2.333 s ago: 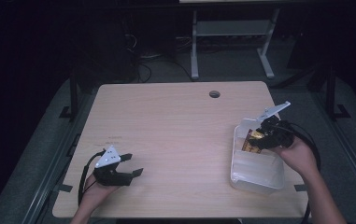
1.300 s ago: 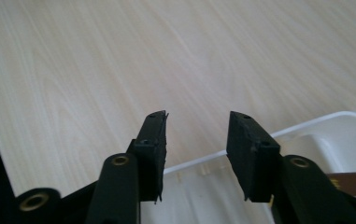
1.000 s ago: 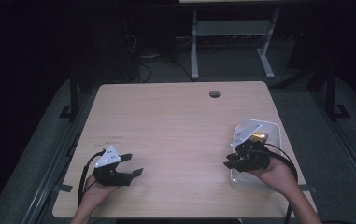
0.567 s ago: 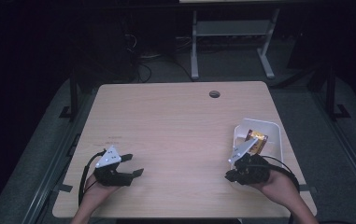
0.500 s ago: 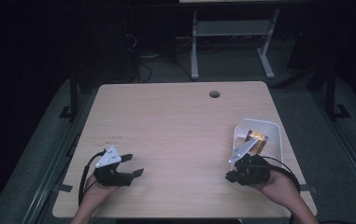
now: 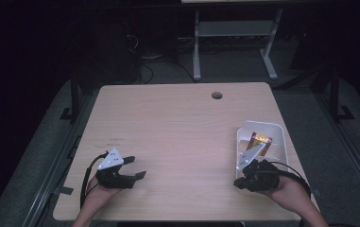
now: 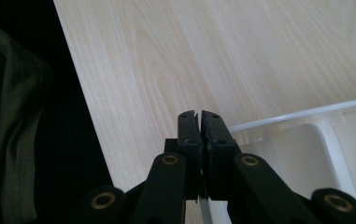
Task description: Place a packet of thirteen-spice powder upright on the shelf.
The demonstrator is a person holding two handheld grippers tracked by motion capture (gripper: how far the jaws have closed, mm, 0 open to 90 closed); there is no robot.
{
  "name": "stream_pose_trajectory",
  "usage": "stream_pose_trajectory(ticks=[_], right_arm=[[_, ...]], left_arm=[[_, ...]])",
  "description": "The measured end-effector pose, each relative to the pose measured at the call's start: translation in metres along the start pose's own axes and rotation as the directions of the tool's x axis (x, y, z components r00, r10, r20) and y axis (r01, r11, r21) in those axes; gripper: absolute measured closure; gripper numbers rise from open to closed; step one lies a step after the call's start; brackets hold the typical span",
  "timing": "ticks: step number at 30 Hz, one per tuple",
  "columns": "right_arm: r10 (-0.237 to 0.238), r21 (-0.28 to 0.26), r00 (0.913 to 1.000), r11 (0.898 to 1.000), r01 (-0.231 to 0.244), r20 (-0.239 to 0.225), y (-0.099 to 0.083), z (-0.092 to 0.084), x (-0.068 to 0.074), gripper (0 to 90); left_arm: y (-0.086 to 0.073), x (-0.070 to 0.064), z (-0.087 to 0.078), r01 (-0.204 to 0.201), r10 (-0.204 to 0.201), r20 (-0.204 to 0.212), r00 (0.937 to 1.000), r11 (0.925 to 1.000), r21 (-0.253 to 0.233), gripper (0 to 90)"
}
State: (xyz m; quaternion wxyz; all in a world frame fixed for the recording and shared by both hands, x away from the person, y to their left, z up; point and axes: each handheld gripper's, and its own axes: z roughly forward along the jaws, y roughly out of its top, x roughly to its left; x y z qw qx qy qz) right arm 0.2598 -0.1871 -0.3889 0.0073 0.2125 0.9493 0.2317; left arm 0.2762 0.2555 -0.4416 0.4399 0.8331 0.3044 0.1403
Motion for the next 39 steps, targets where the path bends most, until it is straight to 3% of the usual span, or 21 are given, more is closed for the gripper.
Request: stream_pose_trajectory(ticks=[16,28,39], right_arm=[[0.017,-0.013,0.9998,1.0,-0.017,-0.009,-0.009,-0.004,0.0,83.9],[0.012,-0.12,0.9999,0.993,-0.013,-0.01,0.022,0.004,0.006,68.5],[0.018,-0.164,0.9997,0.986,-0.021,-0.019,0.046,0.02,0.01,58.1]], left_arm=[[0.0,0.0,0.0,-0.002,0.002,-0.001,1.0,1.0,0.005,26.6],[-0.001,0.0,-0.001,0.002,-0.002,0.003,1.0,1.0,0.0,26.5],[-0.002,0.002,-0.003,-0.001,0.001,0.004,1.0,1.0,0.004,26.5]])
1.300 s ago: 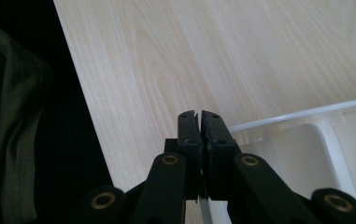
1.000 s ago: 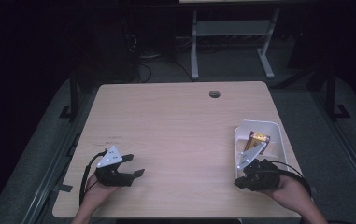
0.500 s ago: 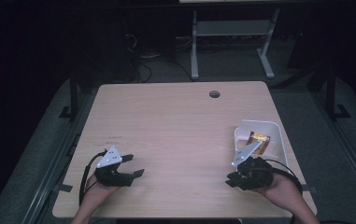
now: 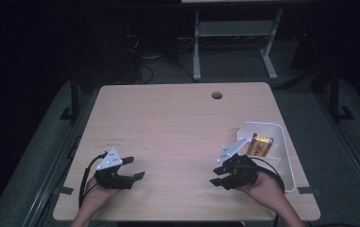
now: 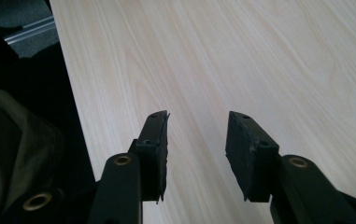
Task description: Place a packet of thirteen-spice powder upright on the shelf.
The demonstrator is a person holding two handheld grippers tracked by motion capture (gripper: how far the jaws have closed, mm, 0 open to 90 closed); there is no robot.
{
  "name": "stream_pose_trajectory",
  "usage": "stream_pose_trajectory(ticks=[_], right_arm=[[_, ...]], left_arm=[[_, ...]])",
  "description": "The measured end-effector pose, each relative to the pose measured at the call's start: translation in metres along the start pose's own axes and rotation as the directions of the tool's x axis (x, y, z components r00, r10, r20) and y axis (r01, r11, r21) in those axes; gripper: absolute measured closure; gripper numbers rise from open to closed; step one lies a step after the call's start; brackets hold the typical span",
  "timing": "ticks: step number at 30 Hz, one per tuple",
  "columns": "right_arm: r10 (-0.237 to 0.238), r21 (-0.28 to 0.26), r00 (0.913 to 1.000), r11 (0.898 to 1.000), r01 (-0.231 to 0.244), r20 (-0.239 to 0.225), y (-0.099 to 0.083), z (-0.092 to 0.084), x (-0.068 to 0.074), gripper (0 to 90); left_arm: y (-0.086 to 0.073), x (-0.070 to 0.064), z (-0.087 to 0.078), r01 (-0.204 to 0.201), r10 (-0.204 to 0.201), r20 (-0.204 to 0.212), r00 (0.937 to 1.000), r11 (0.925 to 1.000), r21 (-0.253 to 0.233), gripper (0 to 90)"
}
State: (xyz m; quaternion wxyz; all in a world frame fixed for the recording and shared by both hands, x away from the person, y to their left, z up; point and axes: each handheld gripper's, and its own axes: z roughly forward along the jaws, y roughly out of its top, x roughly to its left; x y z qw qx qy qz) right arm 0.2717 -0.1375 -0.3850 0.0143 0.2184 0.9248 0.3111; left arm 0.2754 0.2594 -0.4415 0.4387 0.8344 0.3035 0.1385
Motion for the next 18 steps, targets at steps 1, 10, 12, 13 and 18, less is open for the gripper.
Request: stream_pose_trajectory(ticks=[1,10,12,13,18], right_arm=[[0.006,-0.006,0.9999,1.0,-0.006,-0.009,0.004,0.005,0.001,55.9],[0.013,-0.034,0.9998,0.999,-0.013,-0.014,0.015,0.018,0.004,49.0],[0.013,-0.039,0.9999,0.999,-0.013,-0.011,0.016,0.019,0.005,47.4],[0.012,-0.039,0.9999,0.999,-0.012,-0.006,0.017,0.021,0.006,45.2],[-0.009,-0.053,1.0,0.999,0.009,0.002,0.02,0.031,0.015,39.6]], left_arm=[[0.0,0.0,0.0,0.0,0.0,-0.002,1.0,1.0,0.001,26.5],[-0.001,0.001,-0.001,0.0,0.0,-0.001,1.0,1.0,0.008,26.2],[-0.001,0.001,-0.001,-0.002,0.002,-0.001,1.0,0.9999,0.012,26.1],[-0.002,0.001,-0.002,0.001,-0.001,0.0,1.0,0.9999,0.011,26.0],[-0.002,0.002,-0.002,0.002,-0.002,-0.001,1.0,0.9999,0.011,25.1]])
